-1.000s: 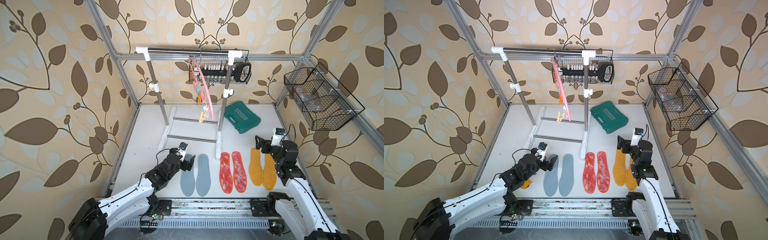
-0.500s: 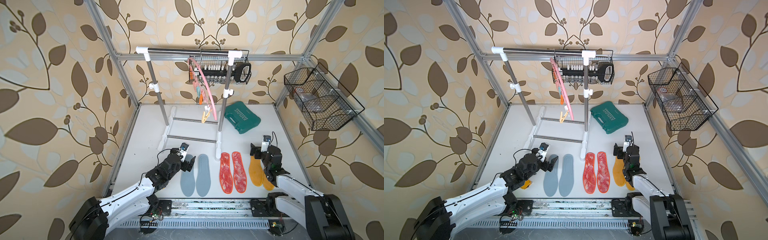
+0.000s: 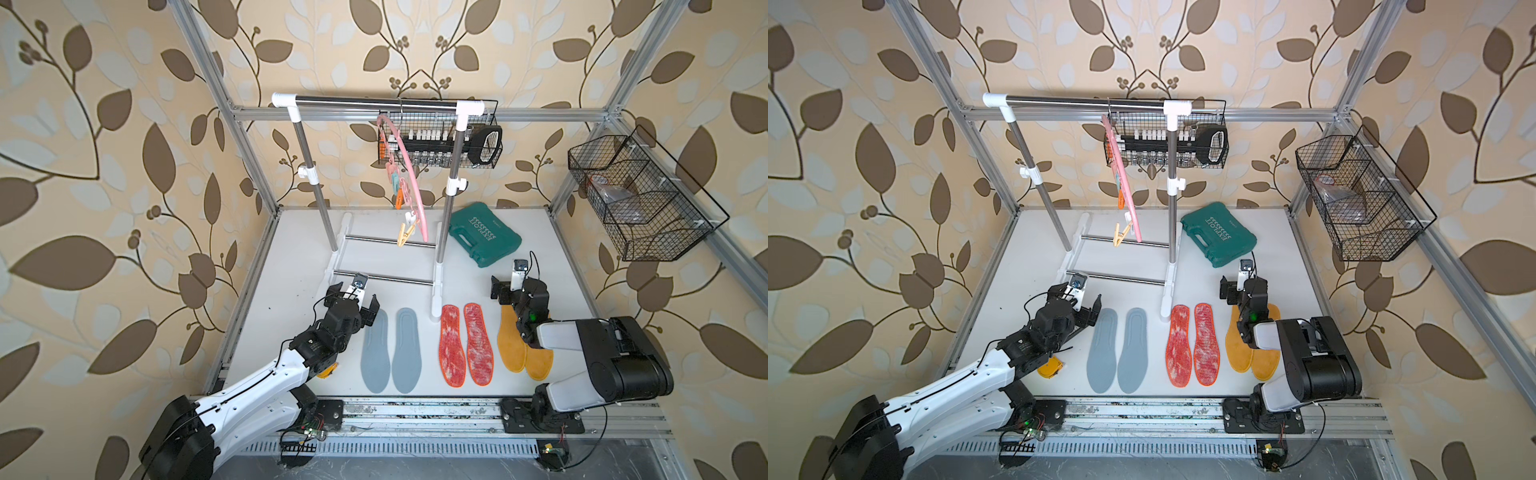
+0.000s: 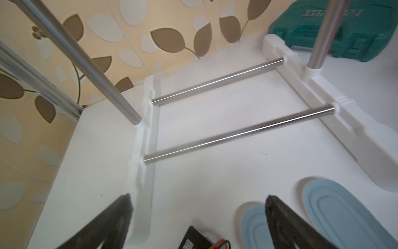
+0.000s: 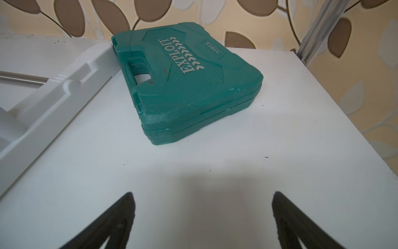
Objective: Take the shoe insoles off the hanger
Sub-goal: Reset both arms
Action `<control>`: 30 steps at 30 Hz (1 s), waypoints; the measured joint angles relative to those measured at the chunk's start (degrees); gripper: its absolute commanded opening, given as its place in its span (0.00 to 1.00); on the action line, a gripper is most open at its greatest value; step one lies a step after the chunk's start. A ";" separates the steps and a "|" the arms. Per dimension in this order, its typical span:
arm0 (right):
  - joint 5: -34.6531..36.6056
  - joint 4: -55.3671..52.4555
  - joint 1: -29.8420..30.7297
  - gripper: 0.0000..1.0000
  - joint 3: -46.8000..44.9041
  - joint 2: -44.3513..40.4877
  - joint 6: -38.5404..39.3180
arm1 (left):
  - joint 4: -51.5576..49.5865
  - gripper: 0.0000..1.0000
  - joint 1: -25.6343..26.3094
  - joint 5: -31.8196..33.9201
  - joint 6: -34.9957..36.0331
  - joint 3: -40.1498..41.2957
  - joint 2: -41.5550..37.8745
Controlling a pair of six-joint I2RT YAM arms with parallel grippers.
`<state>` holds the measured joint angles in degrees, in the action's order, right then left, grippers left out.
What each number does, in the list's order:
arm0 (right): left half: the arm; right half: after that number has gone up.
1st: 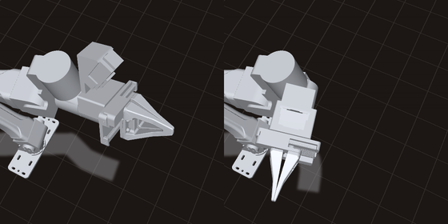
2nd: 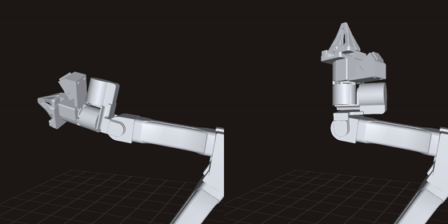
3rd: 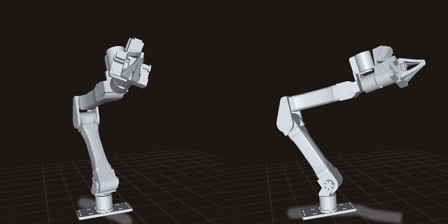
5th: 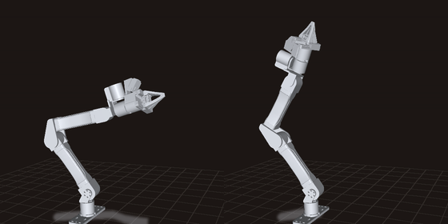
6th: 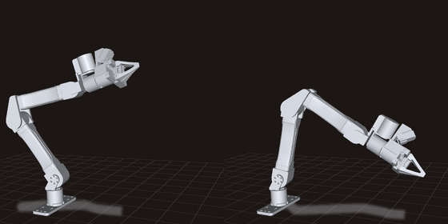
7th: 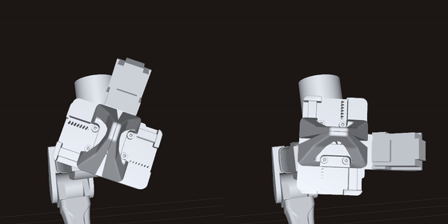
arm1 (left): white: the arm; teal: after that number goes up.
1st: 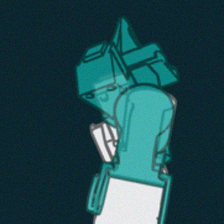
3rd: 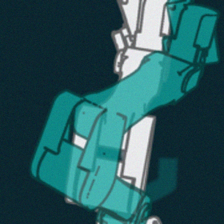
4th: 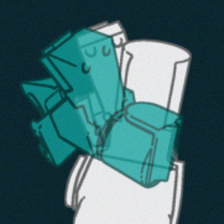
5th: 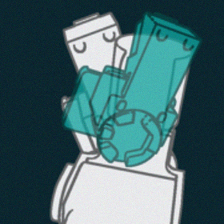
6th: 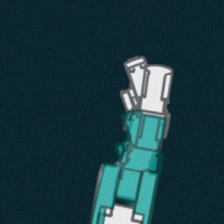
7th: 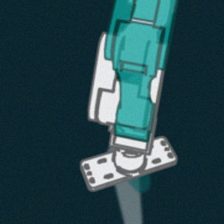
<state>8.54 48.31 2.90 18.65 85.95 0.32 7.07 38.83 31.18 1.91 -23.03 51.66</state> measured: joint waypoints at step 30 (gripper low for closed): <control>-0.15 0.33 -0.02 0.98 0.87 0.00 -0.07 | 30.91 0.99 -33.27 -27.23 7.13 -1.36 26.67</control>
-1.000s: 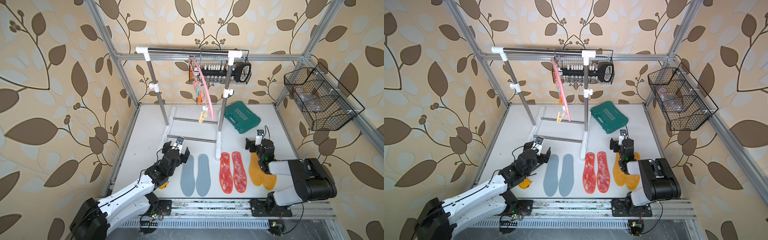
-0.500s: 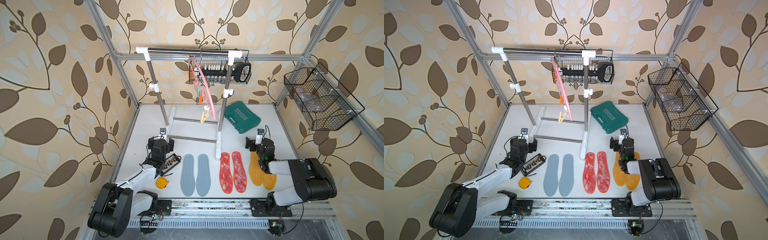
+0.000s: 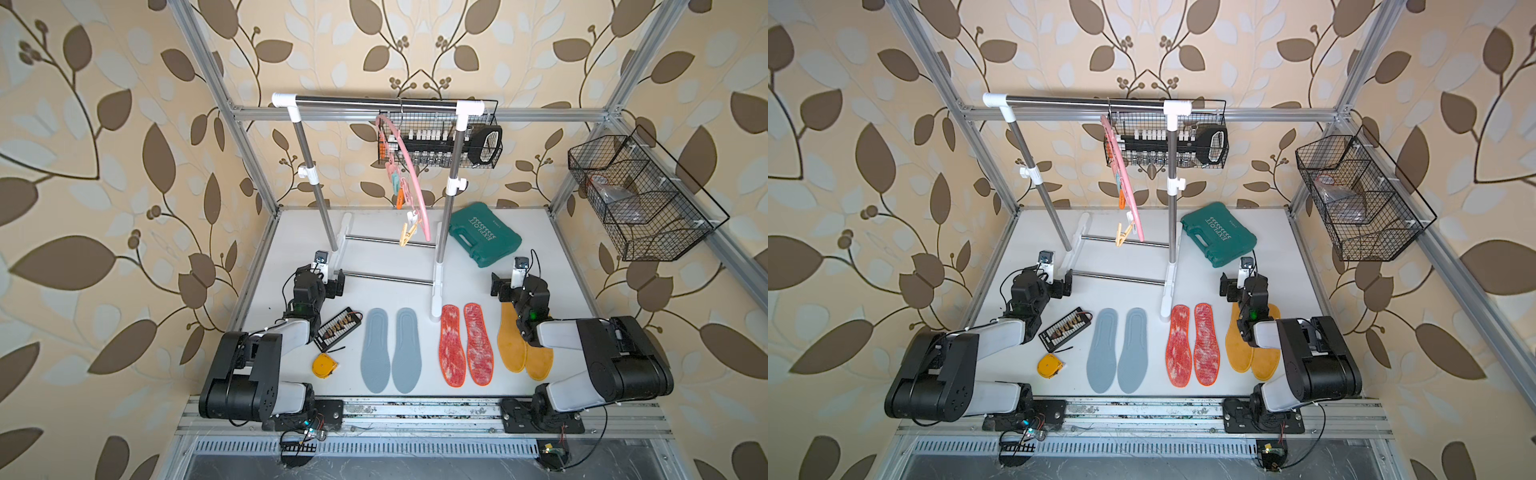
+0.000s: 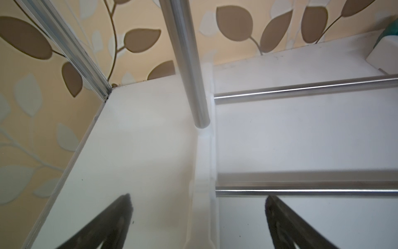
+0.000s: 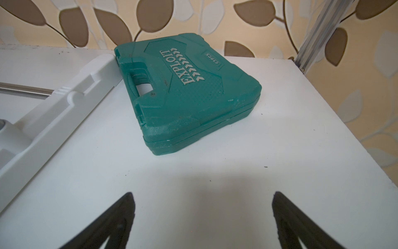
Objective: Take the shoe insoles off the hanger
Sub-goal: Reset both arms
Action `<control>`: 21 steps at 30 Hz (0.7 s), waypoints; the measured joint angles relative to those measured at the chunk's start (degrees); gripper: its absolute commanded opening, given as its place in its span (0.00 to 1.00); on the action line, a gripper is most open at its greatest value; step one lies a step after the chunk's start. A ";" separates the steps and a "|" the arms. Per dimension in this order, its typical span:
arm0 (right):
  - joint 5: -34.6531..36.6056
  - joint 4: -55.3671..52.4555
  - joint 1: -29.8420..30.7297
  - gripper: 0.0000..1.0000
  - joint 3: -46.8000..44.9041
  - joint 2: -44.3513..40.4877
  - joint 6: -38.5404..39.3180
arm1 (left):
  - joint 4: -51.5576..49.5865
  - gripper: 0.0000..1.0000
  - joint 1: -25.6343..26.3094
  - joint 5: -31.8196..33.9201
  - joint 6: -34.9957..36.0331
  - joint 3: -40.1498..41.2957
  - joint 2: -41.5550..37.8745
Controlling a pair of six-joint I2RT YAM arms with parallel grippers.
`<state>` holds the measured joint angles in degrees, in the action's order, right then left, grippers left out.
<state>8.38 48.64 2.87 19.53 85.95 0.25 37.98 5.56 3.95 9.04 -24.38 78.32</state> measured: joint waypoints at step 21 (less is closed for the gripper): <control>0.00 -0.02 0.00 0.98 0.02 0.00 0.00 | -1.62 0.99 -5.62 -0.63 -7.08 5.18 -0.07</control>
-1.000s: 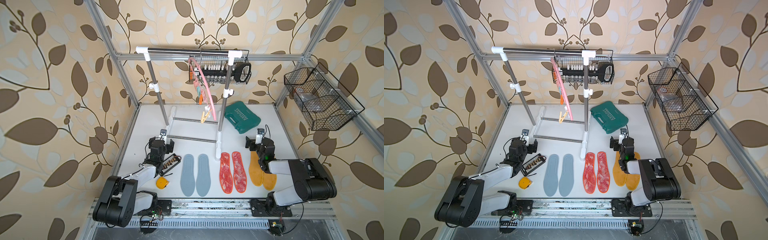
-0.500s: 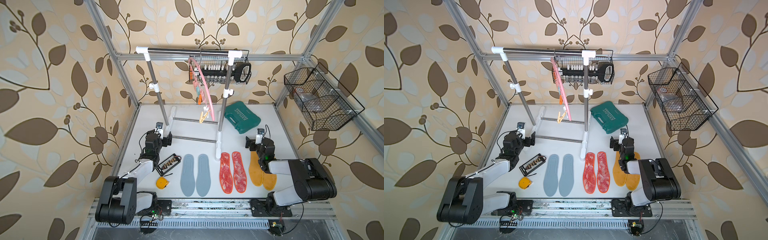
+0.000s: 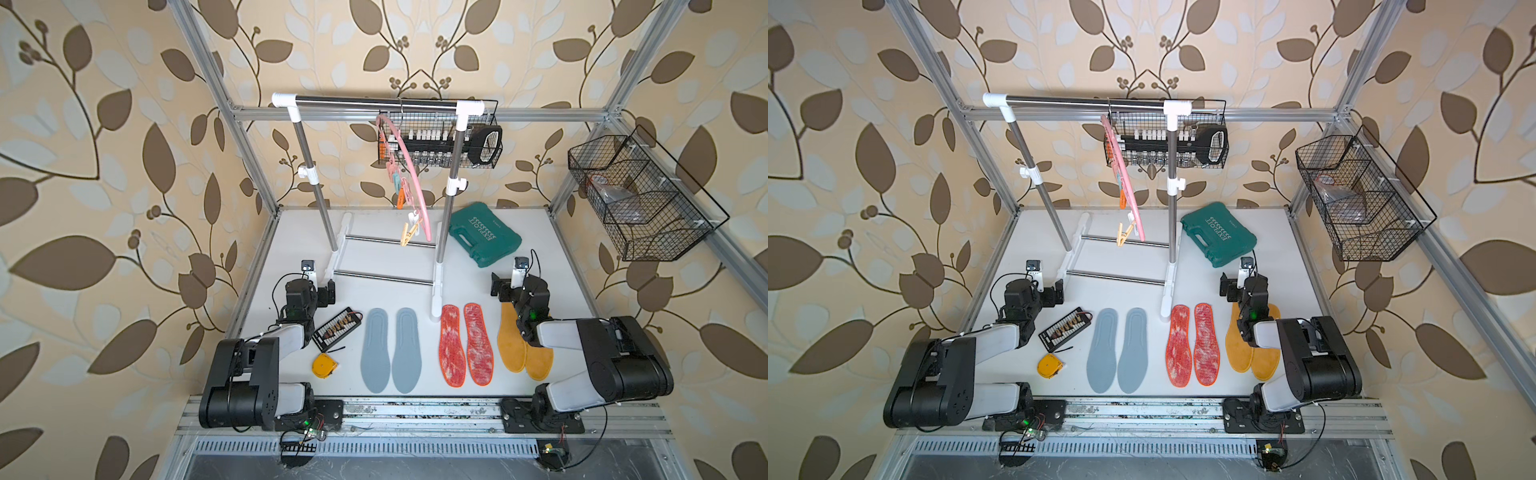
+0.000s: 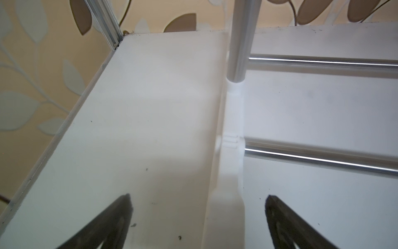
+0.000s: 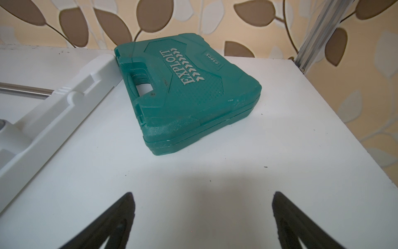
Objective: Take the shoe insoles off the hanger
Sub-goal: Reset both arms
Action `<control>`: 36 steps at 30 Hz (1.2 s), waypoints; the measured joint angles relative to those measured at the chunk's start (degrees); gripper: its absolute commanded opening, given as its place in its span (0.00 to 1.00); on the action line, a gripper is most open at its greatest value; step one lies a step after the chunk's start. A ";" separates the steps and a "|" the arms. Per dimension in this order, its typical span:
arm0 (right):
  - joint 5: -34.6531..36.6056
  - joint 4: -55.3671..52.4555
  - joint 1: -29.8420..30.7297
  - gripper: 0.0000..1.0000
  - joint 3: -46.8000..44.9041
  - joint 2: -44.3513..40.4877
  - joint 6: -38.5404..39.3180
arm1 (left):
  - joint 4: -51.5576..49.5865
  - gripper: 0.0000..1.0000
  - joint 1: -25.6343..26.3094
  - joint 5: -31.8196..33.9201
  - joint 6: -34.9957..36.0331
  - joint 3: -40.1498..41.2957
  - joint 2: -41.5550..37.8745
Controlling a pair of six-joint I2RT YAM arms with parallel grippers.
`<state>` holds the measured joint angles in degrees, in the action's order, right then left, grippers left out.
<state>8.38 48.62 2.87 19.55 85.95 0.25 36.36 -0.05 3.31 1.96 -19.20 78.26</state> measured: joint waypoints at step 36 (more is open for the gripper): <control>-2.45 -2.21 -1.62 0.98 0.90 0.00 -0.24 | 3.98 0.99 -4.90 -2.43 -5.51 -2.56 7.87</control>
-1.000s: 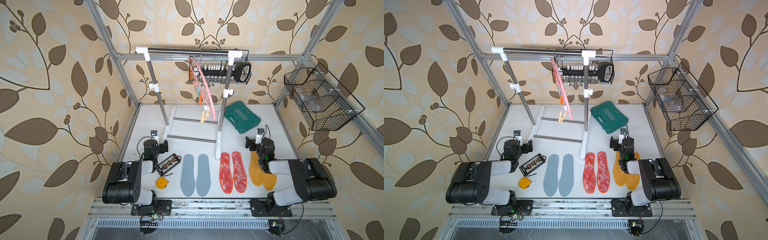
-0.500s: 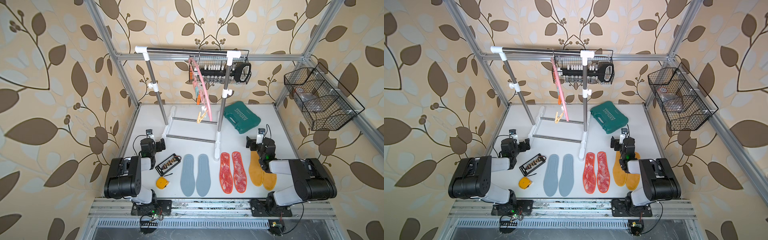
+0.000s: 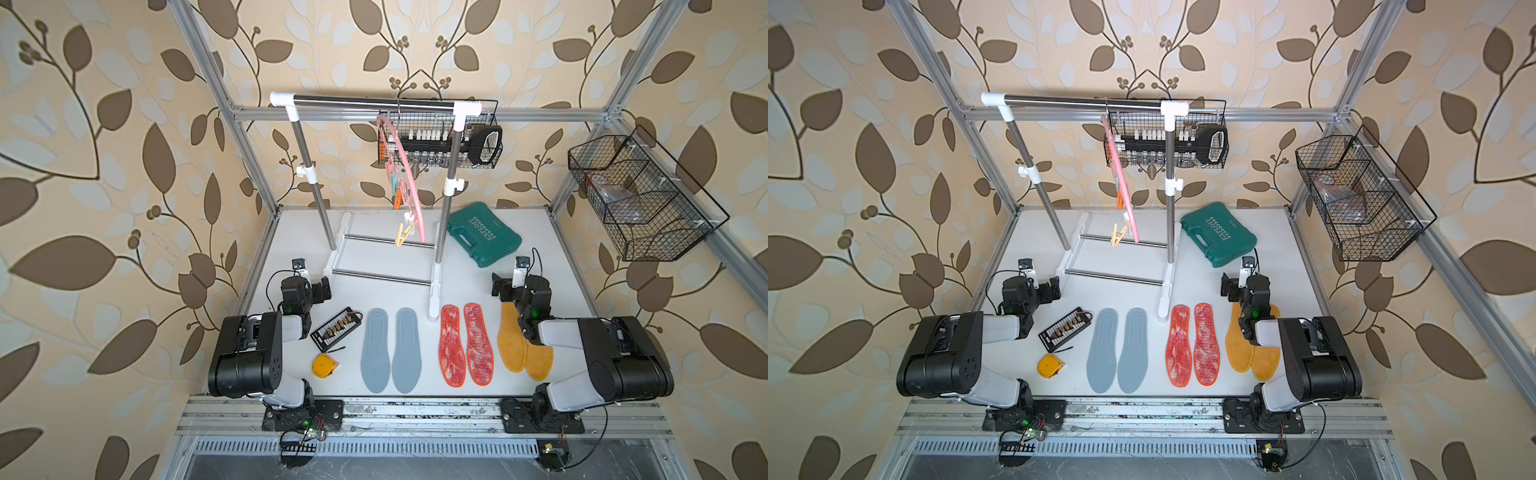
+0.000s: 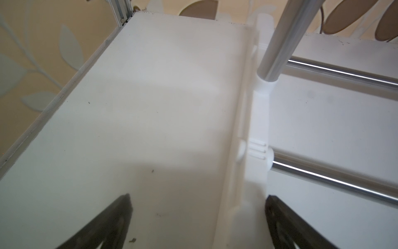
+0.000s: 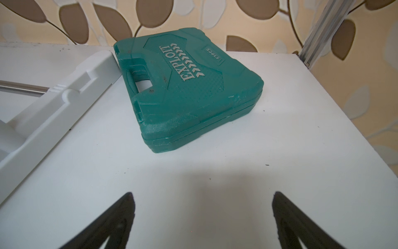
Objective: Take the shoe insoles off the hanger
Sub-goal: Reset both arms
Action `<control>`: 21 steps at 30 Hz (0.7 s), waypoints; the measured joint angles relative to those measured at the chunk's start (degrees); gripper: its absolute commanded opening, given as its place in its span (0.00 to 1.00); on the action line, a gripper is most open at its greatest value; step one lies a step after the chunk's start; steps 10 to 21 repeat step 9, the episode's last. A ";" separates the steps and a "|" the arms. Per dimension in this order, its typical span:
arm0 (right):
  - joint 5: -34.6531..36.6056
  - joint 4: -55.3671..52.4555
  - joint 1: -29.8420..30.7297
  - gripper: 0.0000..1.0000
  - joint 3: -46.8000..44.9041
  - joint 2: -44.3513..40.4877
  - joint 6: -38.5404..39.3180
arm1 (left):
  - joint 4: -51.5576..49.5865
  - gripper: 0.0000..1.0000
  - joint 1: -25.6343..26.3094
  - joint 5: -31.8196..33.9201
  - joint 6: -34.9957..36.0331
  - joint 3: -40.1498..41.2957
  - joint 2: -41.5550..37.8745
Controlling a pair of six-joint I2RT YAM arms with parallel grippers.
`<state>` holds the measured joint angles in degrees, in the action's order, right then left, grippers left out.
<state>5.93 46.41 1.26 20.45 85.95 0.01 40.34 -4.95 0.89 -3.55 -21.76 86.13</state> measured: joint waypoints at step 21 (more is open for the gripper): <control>-0.42 -0.15 -0.31 0.98 0.04 0.00 -0.02 | 0.00 0.99 0.00 0.00 0.00 0.00 0.00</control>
